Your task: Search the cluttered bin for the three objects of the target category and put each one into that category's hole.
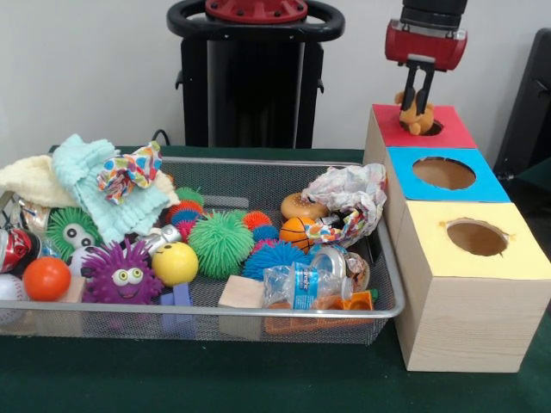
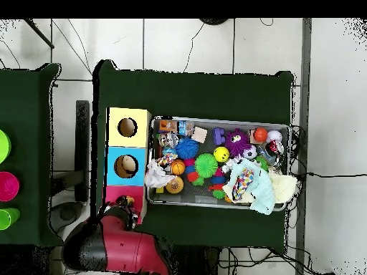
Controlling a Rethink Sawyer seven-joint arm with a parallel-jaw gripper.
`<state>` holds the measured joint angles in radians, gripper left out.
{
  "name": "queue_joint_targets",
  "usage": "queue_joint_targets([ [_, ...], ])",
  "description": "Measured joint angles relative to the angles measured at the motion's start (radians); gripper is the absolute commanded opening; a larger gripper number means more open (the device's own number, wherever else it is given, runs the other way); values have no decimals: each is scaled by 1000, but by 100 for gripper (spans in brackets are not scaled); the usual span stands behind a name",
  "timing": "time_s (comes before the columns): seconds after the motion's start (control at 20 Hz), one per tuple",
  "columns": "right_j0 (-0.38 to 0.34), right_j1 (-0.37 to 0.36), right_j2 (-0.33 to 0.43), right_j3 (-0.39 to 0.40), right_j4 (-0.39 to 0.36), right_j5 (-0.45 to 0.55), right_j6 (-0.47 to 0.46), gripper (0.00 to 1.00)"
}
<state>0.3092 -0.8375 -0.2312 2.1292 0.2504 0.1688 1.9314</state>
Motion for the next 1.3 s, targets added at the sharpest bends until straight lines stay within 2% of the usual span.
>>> queue_joint_targets([
  [0.95, 27, 20, -15, -1, 9, -1, 0, 0],
  [1.0, 37, 19, -25, -1, 12, 0, 0, 100],
  [1.3, 44, 20, -31, -1, 12, 0, 0, 100],
])
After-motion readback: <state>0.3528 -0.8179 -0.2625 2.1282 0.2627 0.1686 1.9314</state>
